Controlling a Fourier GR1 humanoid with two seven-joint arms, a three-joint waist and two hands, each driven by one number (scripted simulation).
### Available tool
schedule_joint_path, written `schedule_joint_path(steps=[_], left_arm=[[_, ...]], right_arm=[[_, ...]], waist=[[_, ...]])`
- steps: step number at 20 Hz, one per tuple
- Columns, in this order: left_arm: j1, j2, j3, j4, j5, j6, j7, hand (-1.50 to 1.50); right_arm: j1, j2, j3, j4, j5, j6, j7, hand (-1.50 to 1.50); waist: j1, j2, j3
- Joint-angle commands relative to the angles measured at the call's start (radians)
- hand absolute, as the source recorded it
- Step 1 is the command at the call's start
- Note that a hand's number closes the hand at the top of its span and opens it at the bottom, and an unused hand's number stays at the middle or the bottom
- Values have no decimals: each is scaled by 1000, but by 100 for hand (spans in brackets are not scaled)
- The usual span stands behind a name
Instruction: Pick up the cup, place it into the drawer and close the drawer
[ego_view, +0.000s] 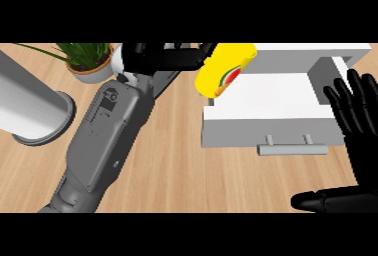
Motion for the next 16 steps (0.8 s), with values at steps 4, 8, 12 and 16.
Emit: schedule_joint_path(steps=[4, 8, 12, 16], left_arm=[[-152, -5, -48, 195, 27, 80, -13, 150], [-188, -5, -94, 324, 107, 114, -100, 150], [-242, -5, -165, 448, 175, 167, -176, 150], [-323, -5, -196, 575, 242, 169, -181, 150]], right_arm=[[-28, -2, -25, 52, -8, 6, -42, -150], [-26, 2, -10, 24, 1, -1, -25, -150], [-25, -31, -43, 114, -24, 55, -74, -150], [-31, -8, -8, 33, 2, 8, -16, -150]], waist=[[-2, 1, 0], [-8, 2, 0], [-22, 7, 0], [-36, 8, 0]])
